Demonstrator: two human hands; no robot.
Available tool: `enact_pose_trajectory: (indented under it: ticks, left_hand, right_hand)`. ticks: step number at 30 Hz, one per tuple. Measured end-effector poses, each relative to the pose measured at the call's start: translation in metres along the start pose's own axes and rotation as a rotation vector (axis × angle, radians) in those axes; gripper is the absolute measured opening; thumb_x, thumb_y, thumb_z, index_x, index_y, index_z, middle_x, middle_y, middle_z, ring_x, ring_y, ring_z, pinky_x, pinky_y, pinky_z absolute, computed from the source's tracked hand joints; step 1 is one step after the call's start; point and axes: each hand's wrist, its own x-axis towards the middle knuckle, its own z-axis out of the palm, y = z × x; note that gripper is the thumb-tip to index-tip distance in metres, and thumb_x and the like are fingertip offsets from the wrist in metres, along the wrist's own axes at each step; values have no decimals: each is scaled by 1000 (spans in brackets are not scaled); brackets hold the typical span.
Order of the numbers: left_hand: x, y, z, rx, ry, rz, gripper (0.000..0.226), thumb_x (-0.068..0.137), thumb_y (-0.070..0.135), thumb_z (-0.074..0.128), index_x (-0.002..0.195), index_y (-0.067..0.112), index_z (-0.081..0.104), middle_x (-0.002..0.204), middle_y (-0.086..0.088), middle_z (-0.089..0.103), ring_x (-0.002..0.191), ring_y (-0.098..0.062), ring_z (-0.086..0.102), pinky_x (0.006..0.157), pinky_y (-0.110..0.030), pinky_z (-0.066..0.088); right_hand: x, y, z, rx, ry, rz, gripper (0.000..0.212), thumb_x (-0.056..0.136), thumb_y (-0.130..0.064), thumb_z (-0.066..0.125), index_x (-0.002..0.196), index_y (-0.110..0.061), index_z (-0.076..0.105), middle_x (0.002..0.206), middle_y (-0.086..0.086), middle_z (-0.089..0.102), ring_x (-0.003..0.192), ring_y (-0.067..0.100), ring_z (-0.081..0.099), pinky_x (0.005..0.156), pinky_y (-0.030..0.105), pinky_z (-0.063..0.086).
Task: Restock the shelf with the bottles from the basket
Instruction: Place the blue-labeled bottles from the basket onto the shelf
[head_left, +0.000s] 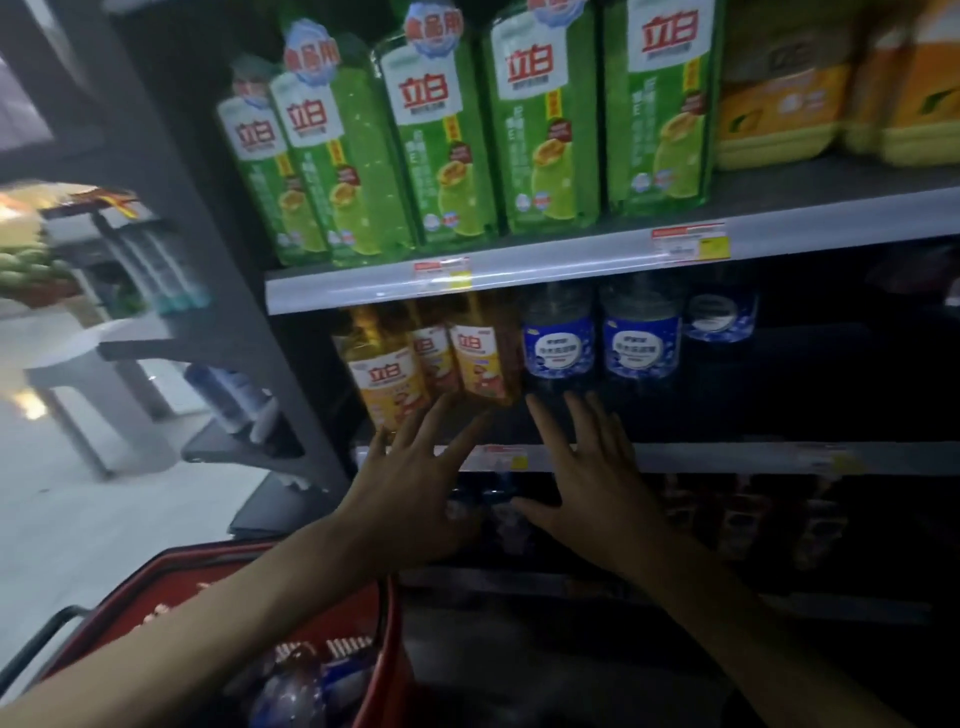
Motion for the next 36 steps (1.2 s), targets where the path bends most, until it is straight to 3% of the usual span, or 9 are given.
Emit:
enact_pose_trajectory:
  ticks: [3,6,9,12,18,22,28,33,36]
  left_hand:
    - [-24,-23,11,-39,-35,-103,100,78,83,31,159,48,-16,172,-1,-20,160,-30,-2,125,-59,19]
    - [-57,-54,34,-97,-33,-185,98,89,72,53,159,51,-12,172,3,-18,158,-30,14,124,-51,30]
    - [-92,-87,66,-183,-10,-265,98,88,60,66,155,62,-6,173,4,-3,152,-31,31,117,-50,41]
    - [-128,-117,104,-182,-2,-325,92,85,56,68,160,50,15,170,-4,21,136,-35,52,101,-50,53]
    - [-206,-150,174,-225,-23,-539,80,81,60,53,154,26,47,151,-20,50,114,-45,65,89,-52,57]
    - [-242,-166,206,-298,-59,-593,80,80,58,54,151,22,50,149,-21,51,116,-45,65,94,-54,55]
    - [-265,-192,224,-291,-116,-645,82,78,61,47,151,24,48,149,-17,51,122,-42,61,95,-51,54]
    - [-269,-195,232,-383,-202,-737,77,78,58,44,147,26,53,143,-9,55,120,-36,61,90,-48,56]
    - [-270,-201,236,-409,-156,-810,71,81,55,46,144,26,54,129,-11,59,113,-37,63,84,-47,55]
  right_hand:
    - [11,-33,6,70,-71,-70,108,89,-68,59,156,-41,-22,168,1,-22,155,32,-9,124,51,9]
    - [18,-59,16,86,-184,-118,102,93,-59,60,156,-43,-19,169,1,-15,154,33,1,122,49,17]
    - [27,-80,36,52,-255,-192,101,95,-55,60,158,-40,-18,169,6,-9,155,35,2,122,49,18]
    - [31,-96,63,11,-317,-260,100,96,-53,59,158,-38,-17,169,8,-6,156,34,-1,125,50,17]
    - [18,-118,105,-44,-465,-361,95,98,-52,57,158,-41,-16,169,1,0,156,26,6,122,46,26]
    - [0,-138,142,108,-575,-374,95,92,-54,64,160,-43,-1,163,-7,20,149,13,26,120,36,33]
    - [-11,-176,193,128,-660,-402,87,91,-46,69,160,-39,15,156,-12,31,143,7,34,116,32,38]
    - [11,-225,250,68,-890,-341,87,83,-43,79,156,-29,34,146,1,50,132,18,51,111,33,42]
    - [16,-253,291,49,-967,-352,96,78,-38,84,157,-19,32,152,7,49,136,25,49,111,36,42]
